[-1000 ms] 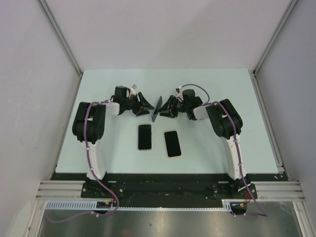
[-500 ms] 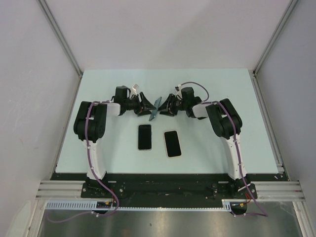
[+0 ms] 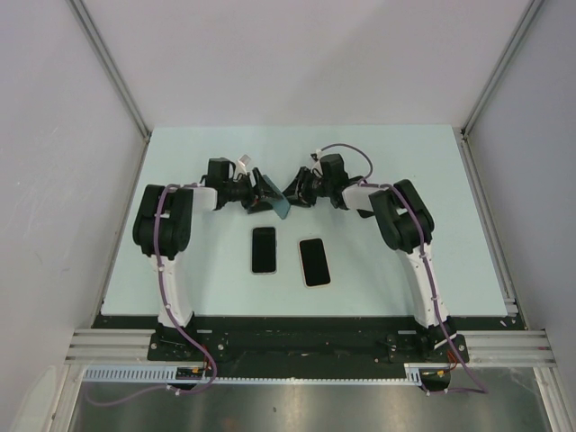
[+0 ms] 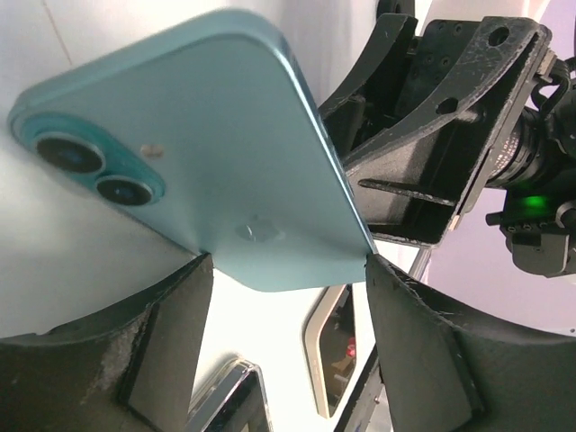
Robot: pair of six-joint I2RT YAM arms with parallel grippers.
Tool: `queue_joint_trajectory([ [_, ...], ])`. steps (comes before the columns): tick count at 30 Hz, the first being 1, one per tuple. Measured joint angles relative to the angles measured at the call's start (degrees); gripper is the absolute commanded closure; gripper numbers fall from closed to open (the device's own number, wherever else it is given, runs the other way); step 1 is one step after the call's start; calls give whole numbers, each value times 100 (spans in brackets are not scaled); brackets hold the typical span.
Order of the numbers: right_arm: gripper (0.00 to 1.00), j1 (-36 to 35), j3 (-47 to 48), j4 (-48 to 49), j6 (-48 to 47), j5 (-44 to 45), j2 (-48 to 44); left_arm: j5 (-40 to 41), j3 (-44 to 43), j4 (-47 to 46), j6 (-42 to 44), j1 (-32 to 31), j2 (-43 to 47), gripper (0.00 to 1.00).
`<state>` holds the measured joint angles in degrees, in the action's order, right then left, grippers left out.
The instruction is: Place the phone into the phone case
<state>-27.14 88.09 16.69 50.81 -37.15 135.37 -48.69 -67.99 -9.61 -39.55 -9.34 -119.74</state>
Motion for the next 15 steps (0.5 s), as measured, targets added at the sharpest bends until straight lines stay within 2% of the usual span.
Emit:
queue_joint_trajectory([
  [15,55,-308,160,-295,-195,111,7,306,621,-125,-109,354,470,14],
])
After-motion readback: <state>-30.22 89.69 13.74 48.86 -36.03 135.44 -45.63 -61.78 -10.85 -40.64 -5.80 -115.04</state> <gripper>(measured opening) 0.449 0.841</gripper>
